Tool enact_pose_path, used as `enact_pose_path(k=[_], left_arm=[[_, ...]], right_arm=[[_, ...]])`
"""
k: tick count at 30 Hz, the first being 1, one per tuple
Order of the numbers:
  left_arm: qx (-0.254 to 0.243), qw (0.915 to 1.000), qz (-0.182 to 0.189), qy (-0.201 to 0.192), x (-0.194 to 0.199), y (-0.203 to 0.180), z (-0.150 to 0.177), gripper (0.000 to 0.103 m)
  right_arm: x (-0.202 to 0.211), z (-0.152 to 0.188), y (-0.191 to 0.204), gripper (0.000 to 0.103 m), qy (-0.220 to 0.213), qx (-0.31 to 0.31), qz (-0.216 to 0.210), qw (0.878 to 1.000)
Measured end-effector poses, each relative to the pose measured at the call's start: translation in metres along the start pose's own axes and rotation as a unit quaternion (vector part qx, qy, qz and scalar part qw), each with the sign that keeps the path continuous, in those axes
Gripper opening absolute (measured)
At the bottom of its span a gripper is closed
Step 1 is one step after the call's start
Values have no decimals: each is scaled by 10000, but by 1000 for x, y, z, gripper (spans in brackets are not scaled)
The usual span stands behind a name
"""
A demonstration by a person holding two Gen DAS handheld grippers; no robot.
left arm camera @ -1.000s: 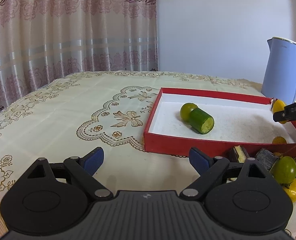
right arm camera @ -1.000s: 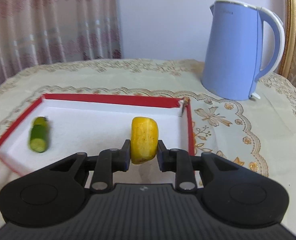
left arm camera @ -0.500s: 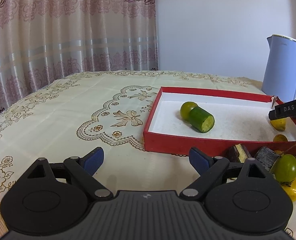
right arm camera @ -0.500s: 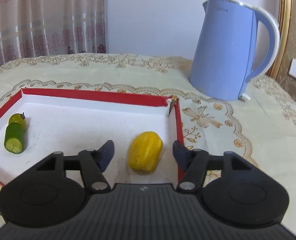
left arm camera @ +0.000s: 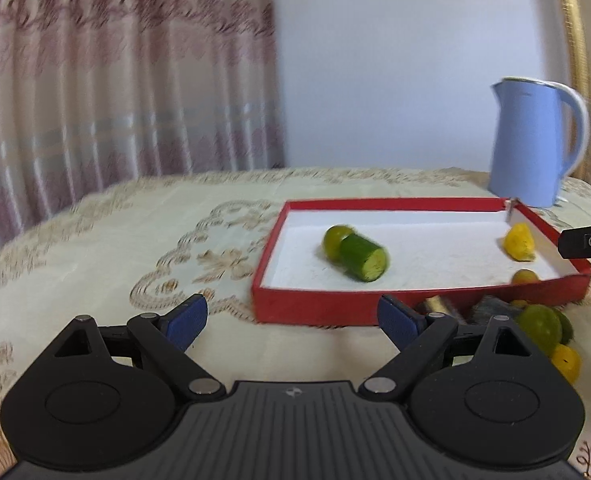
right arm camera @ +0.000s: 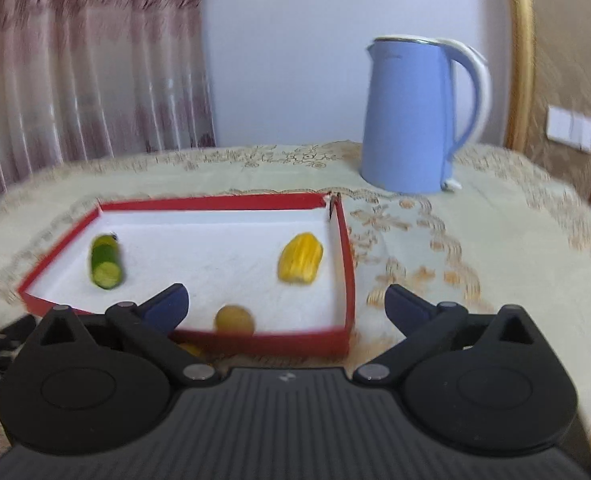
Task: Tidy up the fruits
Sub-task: 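Grasp a cut eggplant piece with the left tool while the right tool withdraws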
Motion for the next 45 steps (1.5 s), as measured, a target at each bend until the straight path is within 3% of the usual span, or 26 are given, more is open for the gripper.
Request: enact_pose_path(k=[6, 12, 16, 17, 19, 21, 31, 36, 39, 41, 45], left_arm=[[-557, 9974, 391, -241, 4, -25, -4, 93], [-462, 9953, 845, 49, 1, -44, 0, 92], [-500, 9951, 838, 182, -2, -54, 0, 92], [-533, 9951, 798, 242, -4, -56, 1, 91], [-565, 9945, 793, 384, -9, -59, 3, 76], [-506, 9942, 761, 565, -15, -59, 7, 67], [-118, 9917, 911, 897, -27, -65, 11, 56], [245, 9897, 778, 1176, -39, -62, 12, 55], [368, 9883, 740, 1283, -42, -57, 16, 45], [341, 9891, 711, 1241, -40, -56, 17, 33], [345, 9899, 707, 1183, -35, -48, 19, 33]], right_arm=[[14, 33, -15, 103, -138, -340, 197, 9991], [13, 49, -14, 103, 30, -366, 80, 9993], [16, 49, -19, 103, -26, -501, 124, 9987], [16, 50, -21, 103, 2, -540, 144, 9984], [15, 52, -24, 103, 63, -632, 129, 9979], [15, 53, -26, 103, 96, -700, 104, 9974], [18, 52, -27, 103, 31, -710, 133, 9974], [21, 51, -28, 103, -59, -766, 82, 9970], [26, 51, -25, 103, -155, -670, -72, 9976], [30, 50, -20, 103, -222, -538, -183, 9981], [35, 50, -12, 103, -331, -308, -271, 9986]])
Point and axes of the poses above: each gripper's, at about its wrist camera, not at the fingertips, and x roughly against the way its jaws point, y to its left, z to its underside, the point moved 8 cm from there along -x, roughly the way its jaws point, and after that the axes turned 13 degrees about z, right-handed, at the moved point
